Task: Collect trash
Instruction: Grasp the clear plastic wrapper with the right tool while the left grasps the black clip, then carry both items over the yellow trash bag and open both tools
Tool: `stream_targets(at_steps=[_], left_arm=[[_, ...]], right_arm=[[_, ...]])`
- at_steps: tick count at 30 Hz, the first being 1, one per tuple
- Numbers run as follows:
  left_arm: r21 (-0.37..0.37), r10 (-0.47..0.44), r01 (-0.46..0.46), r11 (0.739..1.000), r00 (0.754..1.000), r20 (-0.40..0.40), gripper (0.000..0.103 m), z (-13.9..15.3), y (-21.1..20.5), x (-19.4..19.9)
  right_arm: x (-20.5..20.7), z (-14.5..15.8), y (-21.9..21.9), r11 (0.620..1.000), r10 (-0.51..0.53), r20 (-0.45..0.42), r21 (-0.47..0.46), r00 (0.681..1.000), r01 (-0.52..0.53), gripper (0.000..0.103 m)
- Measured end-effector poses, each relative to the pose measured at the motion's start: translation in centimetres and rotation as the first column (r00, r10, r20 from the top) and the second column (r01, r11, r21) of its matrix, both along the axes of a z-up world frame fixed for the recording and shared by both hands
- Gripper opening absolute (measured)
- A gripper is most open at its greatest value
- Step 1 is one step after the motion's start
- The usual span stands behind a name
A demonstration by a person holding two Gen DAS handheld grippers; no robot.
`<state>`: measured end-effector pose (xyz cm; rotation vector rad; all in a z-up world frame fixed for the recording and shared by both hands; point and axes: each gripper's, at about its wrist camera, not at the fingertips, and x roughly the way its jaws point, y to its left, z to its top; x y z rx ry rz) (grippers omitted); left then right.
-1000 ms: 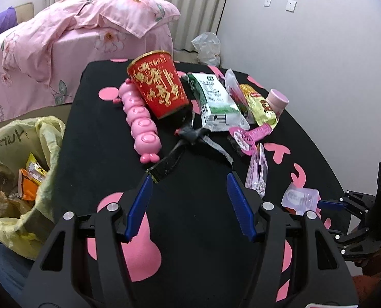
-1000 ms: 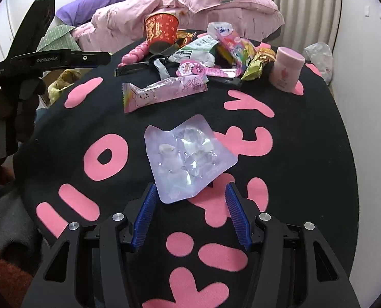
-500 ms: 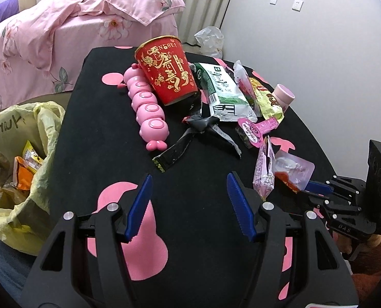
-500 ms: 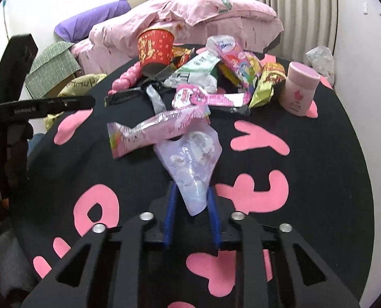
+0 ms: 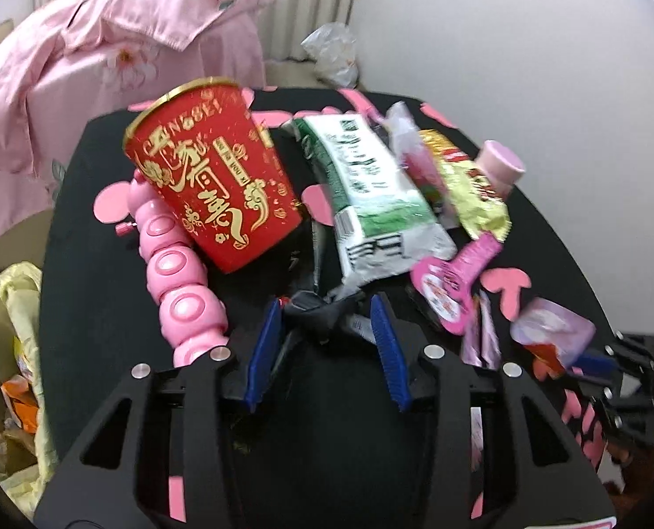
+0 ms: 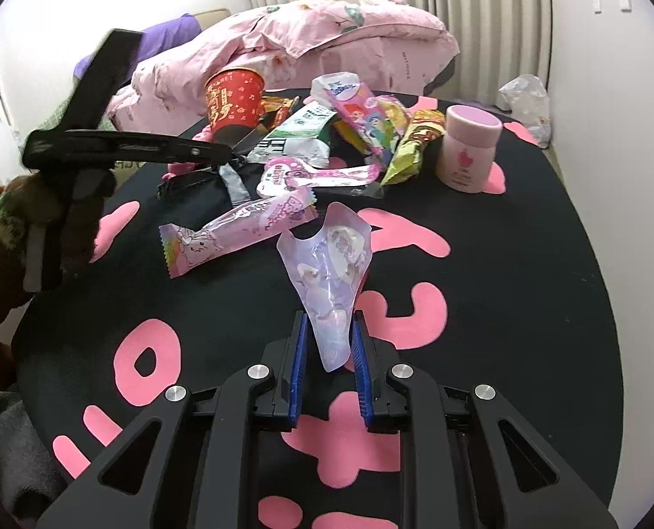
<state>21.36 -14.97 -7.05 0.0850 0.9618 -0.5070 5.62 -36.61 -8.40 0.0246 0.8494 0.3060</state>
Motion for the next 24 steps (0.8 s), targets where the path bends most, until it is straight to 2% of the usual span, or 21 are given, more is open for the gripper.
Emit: stream_targets(at_steps=[5, 7, 10, 17, 24], left_arm=[[0.004, 0.024, -0.024, 1.000, 1.000, -0.017, 0.038, -0.8, -0.1, 0.2], [-0.005, 0.023, -0.023, 1.000, 1.000, -0.019, 0.033, -0.7, 0.2, -0.1], [-0.040, 0.021, -0.022, 0.999, 0.999, -0.030, 0.032, -0.1, 1.0, -1.3], [-0.082, 0.008, -0.006, 0.997, 1.000, 0.024, 0.032, 2.4, 2.8, -6.1], [-0.081, 0.014, -0.008, 0.997, 0.998, 0.068, 0.032, 3.6, 4.8, -9.9]], right_arm=[[0.1, 0.0, 0.1, 1.000, -0.001, 0.004, 0.010, 1.000, 0.001, 0.020], [-0.1, 0.1, 0.2, 1.000, -0.001, 0.008, 0.013, 1.000, 0.001, 0.020], [-0.2, 0.2, 0.3, 1.000, -0.003, 0.011, 0.012, 1.000, 0.003, 0.020], [-0.4, 0.7, 0.8, 1.000, 0.007, 0.026, 0.002, 1.000, -0.007, 0.020], [-0.9, 2.3, 1.7, 1.000, 0.022, 0.060, 0.007, 0.998, -0.022, 0.020]])
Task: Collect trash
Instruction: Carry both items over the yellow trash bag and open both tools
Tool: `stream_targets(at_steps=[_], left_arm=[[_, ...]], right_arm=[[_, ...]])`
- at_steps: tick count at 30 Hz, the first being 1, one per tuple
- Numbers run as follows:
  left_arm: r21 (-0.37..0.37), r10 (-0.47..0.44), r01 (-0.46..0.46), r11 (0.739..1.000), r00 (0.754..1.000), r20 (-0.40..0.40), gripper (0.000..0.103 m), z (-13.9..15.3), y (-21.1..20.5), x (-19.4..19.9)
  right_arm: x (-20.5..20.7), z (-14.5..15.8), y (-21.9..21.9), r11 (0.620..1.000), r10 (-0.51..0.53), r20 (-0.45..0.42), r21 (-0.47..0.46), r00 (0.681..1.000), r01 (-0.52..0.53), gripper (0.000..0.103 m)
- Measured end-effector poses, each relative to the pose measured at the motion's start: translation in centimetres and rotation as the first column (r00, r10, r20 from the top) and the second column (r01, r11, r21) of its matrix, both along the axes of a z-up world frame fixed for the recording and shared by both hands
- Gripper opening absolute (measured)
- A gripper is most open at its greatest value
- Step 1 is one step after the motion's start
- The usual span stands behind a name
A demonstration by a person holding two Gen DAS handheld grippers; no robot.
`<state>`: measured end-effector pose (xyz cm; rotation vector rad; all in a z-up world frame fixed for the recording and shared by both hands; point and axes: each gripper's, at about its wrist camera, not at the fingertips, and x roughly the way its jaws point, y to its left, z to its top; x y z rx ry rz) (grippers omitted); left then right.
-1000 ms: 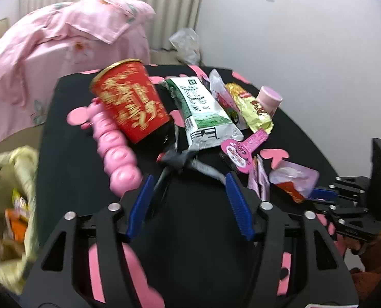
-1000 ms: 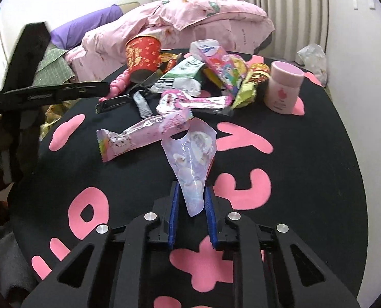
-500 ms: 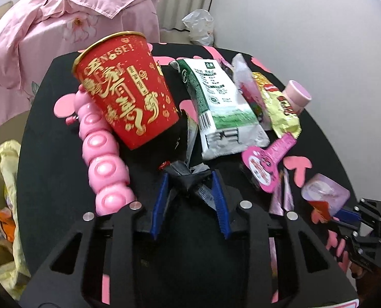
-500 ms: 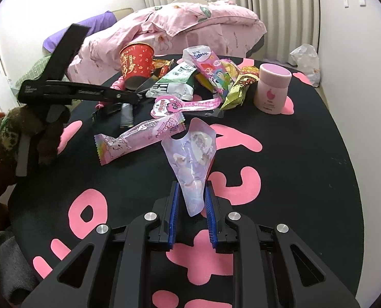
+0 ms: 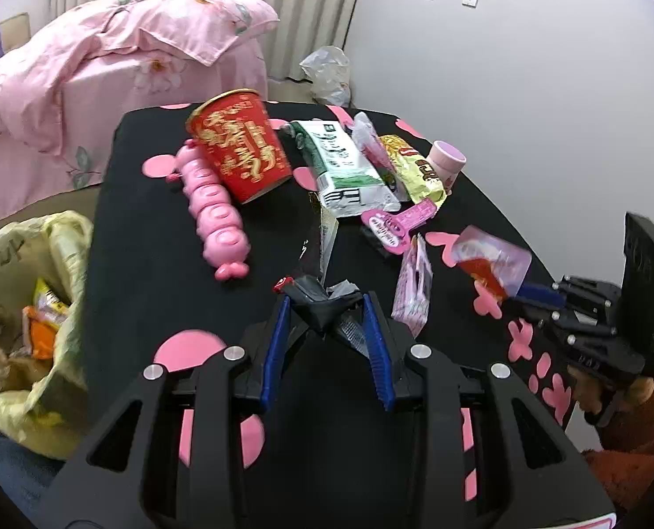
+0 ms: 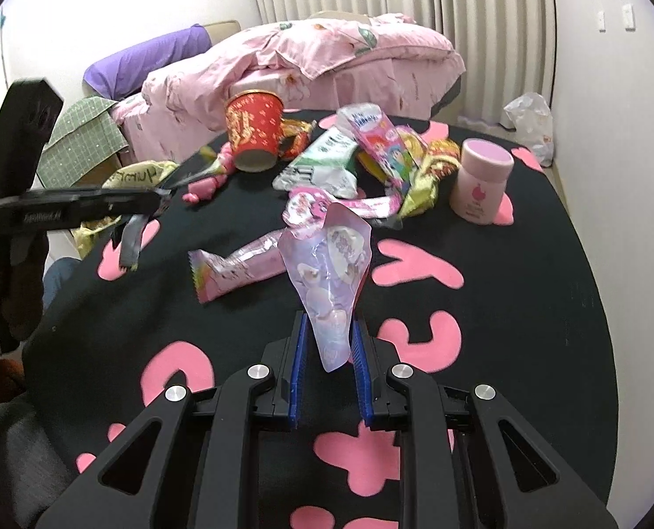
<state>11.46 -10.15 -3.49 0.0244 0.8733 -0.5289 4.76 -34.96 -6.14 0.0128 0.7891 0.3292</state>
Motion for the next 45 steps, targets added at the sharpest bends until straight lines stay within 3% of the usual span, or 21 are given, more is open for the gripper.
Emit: stream_targets(at_steps=[7, 13, 20, 25, 29, 32, 34, 36, 38, 42, 45], left_arm=[[-0.046, 0.088, -0.087, 0.995, 0.996, 0.023, 0.032, 0.7, 4.0, -0.8], [-0.086, 0.193, -0.187, 0.979, 0.979, 0.068, 0.032, 2.1, 8.8, -1.2], [-0.143, 0.392, -0.376, 0.916, 0.914, 0.103, 0.032, 4.0, 17.6, -1.0], [-0.154, 0.466, -0.447, 0.881, 0.877, 0.116, 0.032, 3.9, 22.1, -1.3], [-0.183, 0.546, -0.524, 0.832, 0.833, 0.095, 0.032, 3.3, 26.3, -1.2], [-0.195, 0.571, -0.550, 0.812, 0.818, 0.073, 0.032, 2.5, 28.0, -1.1], [-0.203, 0.560, -0.541, 0.816, 0.827, 0.048, 0.032, 1.5, 28.5, -0.7], [-0.214, 0.510, -0.497, 0.841, 0.860, 0.007, 0.032, 0.4, 28.4, 0.5], [-0.177, 0.471, -0.466, 0.867, 0.882, -0.016, 0.032, -0.7, 27.6, 2.4], [-0.086, 0.439, -0.444, 0.892, 0.896, -0.069, 0.032, -3.4, 26.5, 5.9], [0.005, 0.442, -0.444, 0.896, 0.892, -0.099, 0.032, -5.4, 26.4, 7.5]], right_arm=[[0.5, 2.3, 2.5, 0.999, 0.040, 0.045, -0.017, 0.998, -0.039, 0.020], [1.8, 5.3, 6.7, 0.990, 0.134, 0.095, -0.046, 0.986, -0.130, 0.020], [4.1, 8.6, 13.5, 0.963, 0.266, 0.150, -0.092, 0.952, -0.254, 0.020], [5.8, 9.5, 17.6, 0.943, 0.330, 0.147, -0.102, 0.932, -0.318, 0.020], [7.2, 9.7, 20.7, 0.926, 0.374, 0.133, -0.104, 0.918, -0.362, 0.020], [8.0, 9.5, 22.6, 0.914, 0.403, 0.122, -0.108, 0.907, -0.391, 0.020], [9.0, 9.3, 23.9, 0.902, 0.427, 0.109, -0.117, 0.898, -0.415, 0.020], [10.1, 9.0, 25.1, 0.893, 0.445, 0.098, -0.125, 0.890, -0.433, 0.020], [11.5, 8.5, 26.0, 0.885, 0.458, 0.083, -0.131, 0.885, -0.446, 0.020], [14.2, 7.2, 28.0, 0.873, 0.480, 0.038, -0.124, 0.876, -0.473, 0.020], [15.5, 5.9, 29.4, 0.858, 0.502, 0.001, -0.126, 0.865, -0.498, 0.020]])
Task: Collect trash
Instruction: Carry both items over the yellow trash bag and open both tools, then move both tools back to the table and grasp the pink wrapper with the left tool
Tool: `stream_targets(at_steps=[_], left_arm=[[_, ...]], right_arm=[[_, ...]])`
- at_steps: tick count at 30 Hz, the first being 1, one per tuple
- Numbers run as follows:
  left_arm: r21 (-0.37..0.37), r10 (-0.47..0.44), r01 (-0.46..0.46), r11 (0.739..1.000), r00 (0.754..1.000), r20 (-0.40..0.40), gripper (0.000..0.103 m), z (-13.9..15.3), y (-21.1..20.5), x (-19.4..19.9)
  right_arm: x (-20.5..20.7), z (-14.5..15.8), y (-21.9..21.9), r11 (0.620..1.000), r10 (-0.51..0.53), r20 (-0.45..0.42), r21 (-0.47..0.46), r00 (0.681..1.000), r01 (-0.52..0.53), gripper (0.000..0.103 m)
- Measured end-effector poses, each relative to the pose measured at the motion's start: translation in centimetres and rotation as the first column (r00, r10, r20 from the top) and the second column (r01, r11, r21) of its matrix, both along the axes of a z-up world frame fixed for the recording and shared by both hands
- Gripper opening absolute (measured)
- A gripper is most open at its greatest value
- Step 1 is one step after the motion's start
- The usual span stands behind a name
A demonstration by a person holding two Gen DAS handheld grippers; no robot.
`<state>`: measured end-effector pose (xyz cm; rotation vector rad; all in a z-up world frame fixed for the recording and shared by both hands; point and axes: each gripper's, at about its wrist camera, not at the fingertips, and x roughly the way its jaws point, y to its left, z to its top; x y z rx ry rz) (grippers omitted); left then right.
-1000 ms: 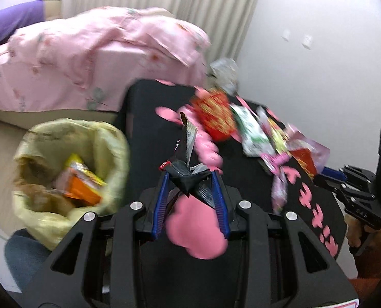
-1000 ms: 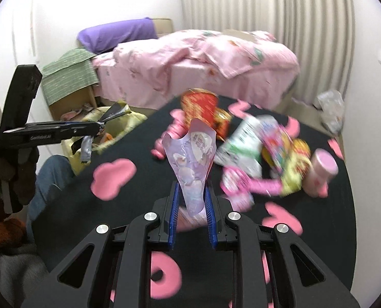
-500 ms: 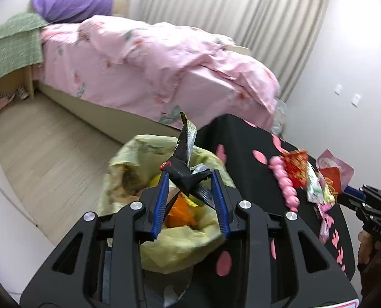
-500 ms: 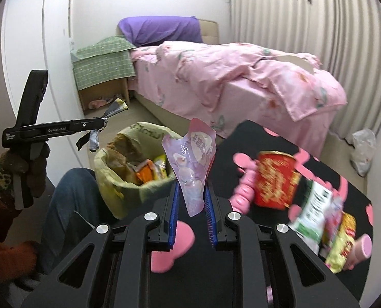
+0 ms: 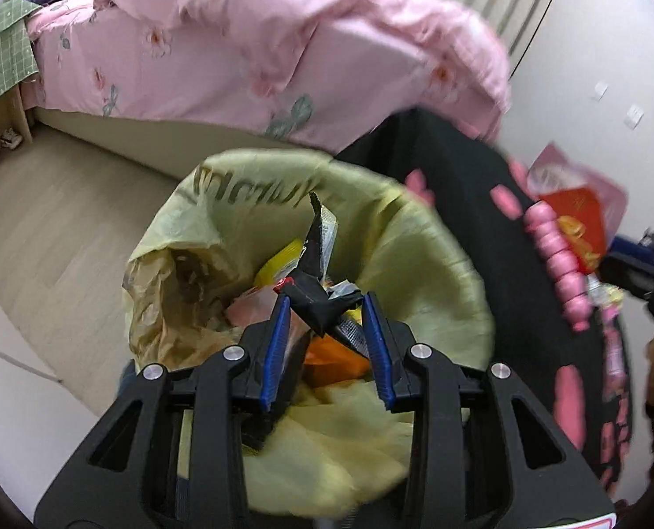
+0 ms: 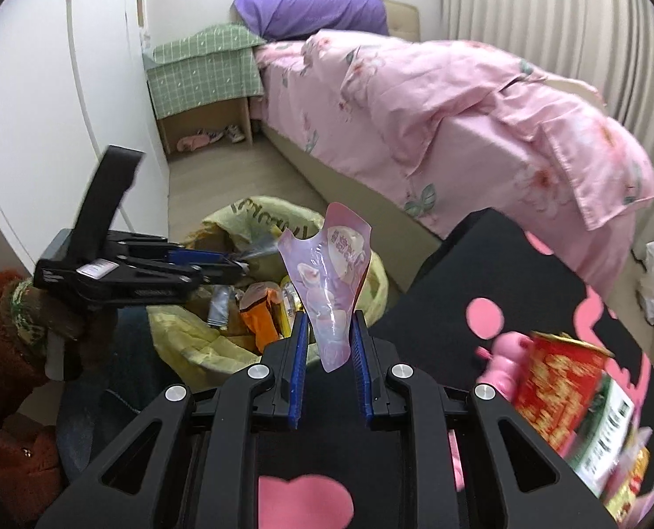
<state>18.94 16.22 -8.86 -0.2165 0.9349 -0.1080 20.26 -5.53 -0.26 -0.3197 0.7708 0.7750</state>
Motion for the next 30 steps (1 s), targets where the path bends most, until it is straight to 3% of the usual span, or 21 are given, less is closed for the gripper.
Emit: stream_targets(at_steps=[4, 9, 17, 20, 22, 30], left_arm=[[0.039, -0.001, 0.003, 0.999, 0.999, -0.044, 0.032, -1.5, 0.8, -0.1], [0.060, 0.023, -0.020, 0.998, 0.999, -0.037, 0.032, -1.4, 2.2, -1.4], [-0.111, 0.052, -0.052, 0.992, 0.999, -0.003, 0.034, -0.3, 3.6, -2.6], [-0.221, 0.067, -0.064, 0.973, 0.998, 0.004, 0.043, 0.0, 4.6, -2.9], [-0.241, 0.080, -0.073, 0.968, 0.997, 0.019, 0.054, 0.5, 4.8, -3.1], [-0.216, 0.200, -0.178, 0.960, 0.976, 0.085, 0.062, 3.4, 5.4, -4.2]], right_arm=[[1.4, -1.9, 2.1, 0.999, 0.040, -0.043, -0.025, 0.998, -0.041, 0.020], [3.2, -3.9, 4.3, 0.996, 0.074, -0.094, -0.032, 0.993, -0.078, 0.020], [4.3, -6.2, 6.3, 0.995, 0.095, -0.151, -0.021, 0.984, -0.099, 0.021], [4.3, -6.7, 6.4, 0.995, 0.081, -0.156, -0.039, 0.984, -0.088, 0.036], [4.1, -6.8, 6.4, 0.995, 0.085, -0.151, -0.045, 0.985, -0.093, 0.039], [2.6, -5.1, 4.8, 0.997, 0.071, -0.098, -0.022, 0.993, -0.074, 0.046]])
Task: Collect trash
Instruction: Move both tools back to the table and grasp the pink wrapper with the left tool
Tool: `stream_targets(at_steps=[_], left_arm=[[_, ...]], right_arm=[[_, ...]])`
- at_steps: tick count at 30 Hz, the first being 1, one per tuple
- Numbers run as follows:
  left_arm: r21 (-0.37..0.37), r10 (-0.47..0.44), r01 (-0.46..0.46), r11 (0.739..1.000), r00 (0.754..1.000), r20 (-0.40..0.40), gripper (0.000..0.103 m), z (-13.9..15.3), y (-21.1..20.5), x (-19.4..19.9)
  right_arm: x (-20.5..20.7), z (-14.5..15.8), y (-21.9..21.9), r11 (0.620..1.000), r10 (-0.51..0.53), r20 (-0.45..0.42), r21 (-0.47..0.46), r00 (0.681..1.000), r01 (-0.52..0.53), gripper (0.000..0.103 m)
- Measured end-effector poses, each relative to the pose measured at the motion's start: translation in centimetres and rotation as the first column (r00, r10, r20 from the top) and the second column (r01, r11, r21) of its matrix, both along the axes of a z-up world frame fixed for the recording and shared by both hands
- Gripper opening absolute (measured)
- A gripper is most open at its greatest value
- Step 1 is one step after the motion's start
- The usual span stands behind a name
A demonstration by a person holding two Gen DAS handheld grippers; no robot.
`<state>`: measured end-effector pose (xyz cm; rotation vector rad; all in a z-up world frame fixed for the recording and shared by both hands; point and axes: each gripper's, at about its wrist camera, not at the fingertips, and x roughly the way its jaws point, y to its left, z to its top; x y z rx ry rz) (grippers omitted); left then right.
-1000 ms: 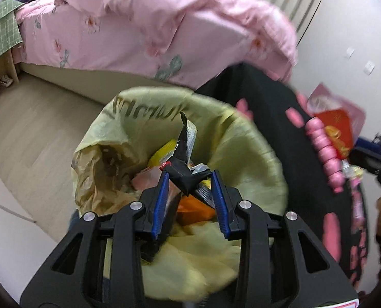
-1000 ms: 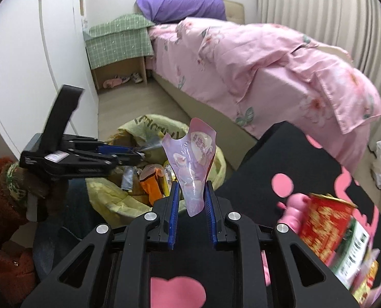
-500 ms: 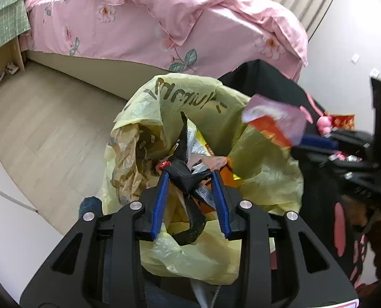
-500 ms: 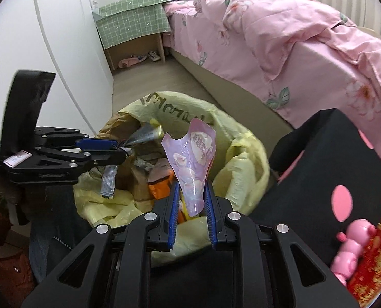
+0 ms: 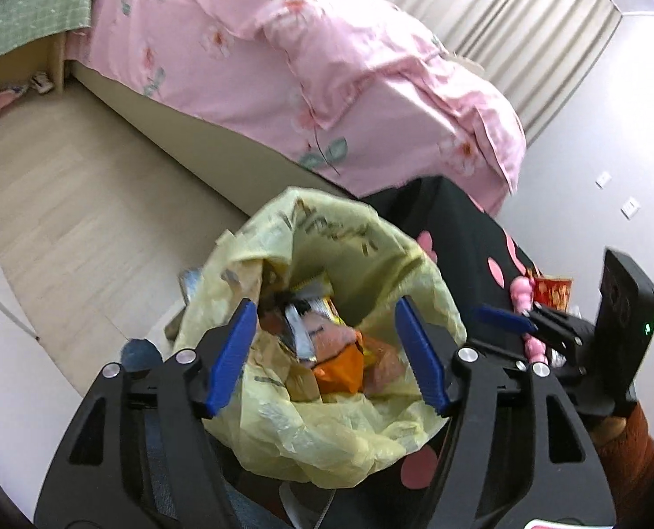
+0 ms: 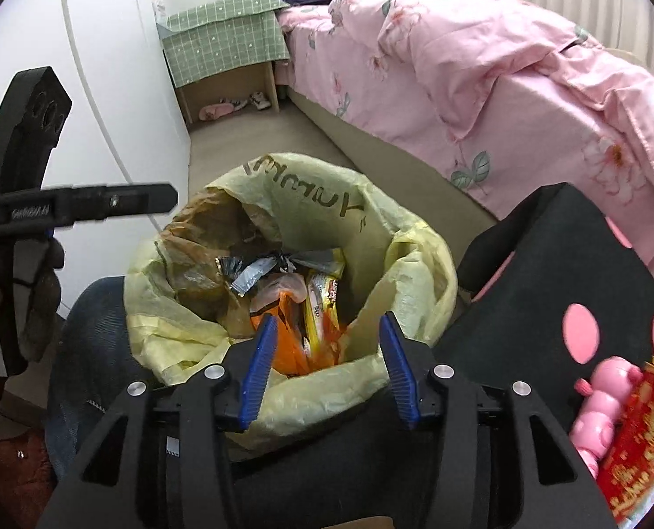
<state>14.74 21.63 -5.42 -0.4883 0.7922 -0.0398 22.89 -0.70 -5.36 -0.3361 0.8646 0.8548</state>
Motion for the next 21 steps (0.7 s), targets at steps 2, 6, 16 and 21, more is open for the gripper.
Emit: stream_targets(at_steps=[2, 6, 16, 21], left_arm=[[0.008, 0.023, -0.023, 1.000, 1.000, 0.017, 0.063, 0.9, -0.2, -0.3], [0.052, 0.033, -0.036, 0.998, 0.998, 0.049, 0.063, 2.1, -1.5, -0.9], [0.174, -0.144, 0.122, 0.977, 0.983, 0.115, 0.063, 4.0, -11.5, -0.7], [0.200, -0.237, 0.210, 0.957, 0.964, 0.119, 0.063, 4.3, -16.7, -0.5]], right_arm=[[-0.5, 0.6, -1.0, 1.000, -0.019, 0.013, 0.007, 1.000, 0.019, 0.046], [-1.7, 1.9, -4.1, 0.997, -0.074, 0.042, 0.038, 0.996, 0.073, 0.046], [-6.0, 5.5, -15.9, 0.946, -0.313, 0.174, 0.146, 0.934, 0.290, 0.051], [-7.6, 5.9, -22.6, 0.880, -0.444, 0.138, 0.250, 0.885, 0.403, 0.053]])
